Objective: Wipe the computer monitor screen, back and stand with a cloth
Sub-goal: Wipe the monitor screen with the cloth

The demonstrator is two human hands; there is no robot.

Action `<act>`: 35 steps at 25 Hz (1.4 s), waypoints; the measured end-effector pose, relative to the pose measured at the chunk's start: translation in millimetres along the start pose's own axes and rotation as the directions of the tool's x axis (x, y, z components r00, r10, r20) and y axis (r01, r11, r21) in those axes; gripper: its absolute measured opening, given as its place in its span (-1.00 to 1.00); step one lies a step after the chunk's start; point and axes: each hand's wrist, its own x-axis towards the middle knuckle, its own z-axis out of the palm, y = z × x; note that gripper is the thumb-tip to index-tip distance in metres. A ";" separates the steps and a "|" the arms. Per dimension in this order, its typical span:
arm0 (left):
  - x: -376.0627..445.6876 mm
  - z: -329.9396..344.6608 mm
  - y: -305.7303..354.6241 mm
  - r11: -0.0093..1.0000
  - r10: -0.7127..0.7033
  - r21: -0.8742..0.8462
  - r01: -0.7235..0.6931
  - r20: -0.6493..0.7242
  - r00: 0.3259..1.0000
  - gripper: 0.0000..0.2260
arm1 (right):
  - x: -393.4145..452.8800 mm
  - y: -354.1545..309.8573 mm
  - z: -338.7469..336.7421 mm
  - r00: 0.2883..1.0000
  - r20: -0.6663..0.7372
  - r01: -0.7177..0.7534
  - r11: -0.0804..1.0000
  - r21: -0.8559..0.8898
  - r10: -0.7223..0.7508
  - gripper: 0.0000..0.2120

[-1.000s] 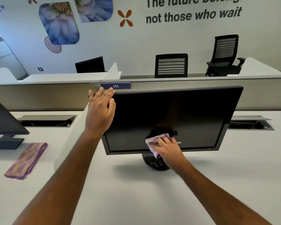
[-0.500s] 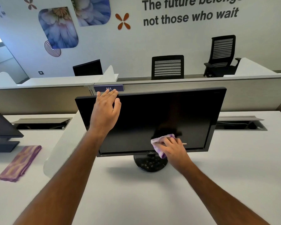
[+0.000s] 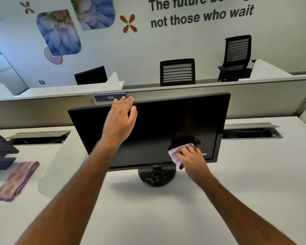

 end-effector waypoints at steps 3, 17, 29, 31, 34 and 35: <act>1.7 4.7 5.6 1.000 -0.004 0.004 0.004 -0.004 1.000 -0.49 | -0.3 20.5 -9.2 0.983 -0.105 -0.150 0.989 0.020 0.151 -0.53; 31.2 51.7 84.1 0.972 0.217 0.070 -0.223 0.091 0.972 -0.40 | -15.3 68.0 -14.7 0.954 -0.151 -0.236 0.961 0.143 0.257 -0.64; 26.4 71.2 90.5 0.963 0.266 0.067 -0.262 -0.049 0.963 -0.49 | -9.0 81.9 -35.5 0.960 -0.209 -0.157 0.976 0.152 0.187 -0.66; 27.1 73.8 93.0 0.963 0.266 0.062 -0.263 -0.045 0.963 -0.49 | -24.3 86.3 -23.8 0.972 -0.175 -0.129 0.979 0.155 0.156 -0.67; 27.6 75.6 91.8 0.958 0.283 0.060 -0.279 -0.075 0.956 -0.50 | -49.4 87.4 -2.8 0.990 -0.053 -0.118 0.971 0.206 0.132 -0.63; 27.8 76.0 90.5 0.956 0.292 0.062 -0.287 -0.085 0.953 -0.51 | -54.3 87.6 2.1 0.991 0.007 -0.133 0.959 0.251 0.135 -0.63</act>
